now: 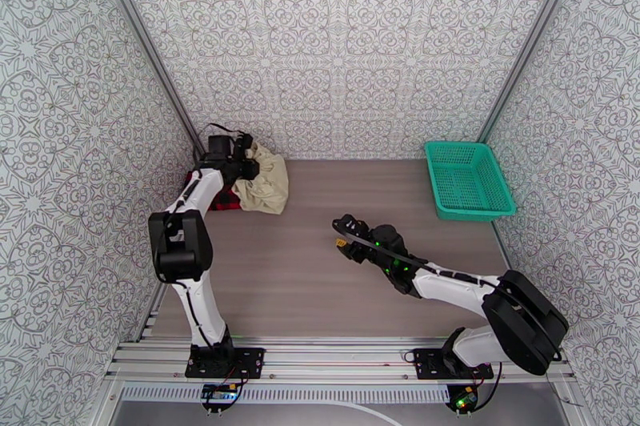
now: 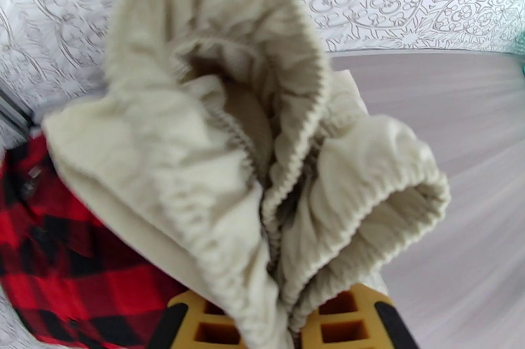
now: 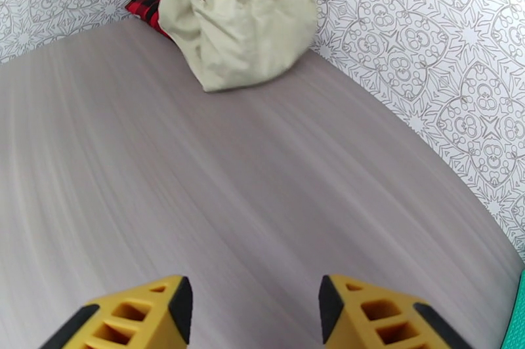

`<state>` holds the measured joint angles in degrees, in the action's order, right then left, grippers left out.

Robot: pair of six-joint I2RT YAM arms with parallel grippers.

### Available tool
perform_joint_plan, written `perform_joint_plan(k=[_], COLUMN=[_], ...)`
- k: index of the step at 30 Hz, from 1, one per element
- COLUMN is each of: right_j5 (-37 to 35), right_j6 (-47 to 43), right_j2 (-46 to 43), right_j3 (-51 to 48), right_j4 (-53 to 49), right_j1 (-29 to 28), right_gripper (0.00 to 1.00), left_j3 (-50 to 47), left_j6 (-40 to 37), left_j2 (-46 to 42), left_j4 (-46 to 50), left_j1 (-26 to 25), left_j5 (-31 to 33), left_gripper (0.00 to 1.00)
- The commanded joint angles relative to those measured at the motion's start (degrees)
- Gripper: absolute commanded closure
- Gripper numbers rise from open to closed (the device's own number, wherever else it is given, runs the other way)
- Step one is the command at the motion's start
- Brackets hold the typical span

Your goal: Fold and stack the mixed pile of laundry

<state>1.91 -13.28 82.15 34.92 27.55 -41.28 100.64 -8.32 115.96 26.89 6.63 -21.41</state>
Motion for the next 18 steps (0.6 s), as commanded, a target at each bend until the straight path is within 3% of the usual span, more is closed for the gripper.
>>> perform_joint_plan(k=[1,8,15,18], right_j5=[-0.33,0.58,1.77,2.48], right_j6=[0.95,0.8,-0.64,-1.44], right_j2=[1.73,4.25,8.23,10.0], right_j3=[0.99,3.53,7.38,9.42], right_j4=[1.54,0.16,-3.13,-4.99], right_j1=[0.56,0.61,0.7,0.76], right_gripper=[0.44,0.44,0.44,0.44], left_j3=[4.01,11.1,17.04,22.57], left_j6=[-5.25,-5.65,-5.97,-6.55], left_j2=[-1.53,2.6,11.26,17.47], left_j4=[1.75,10.62,17.62,21.74], left_j1=[3.45,11.75,18.91,20.5], left_j5=[-5.68,-13.97,-15.59,-10.93], left_gripper=[1.0,1.0,1.0,1.0])
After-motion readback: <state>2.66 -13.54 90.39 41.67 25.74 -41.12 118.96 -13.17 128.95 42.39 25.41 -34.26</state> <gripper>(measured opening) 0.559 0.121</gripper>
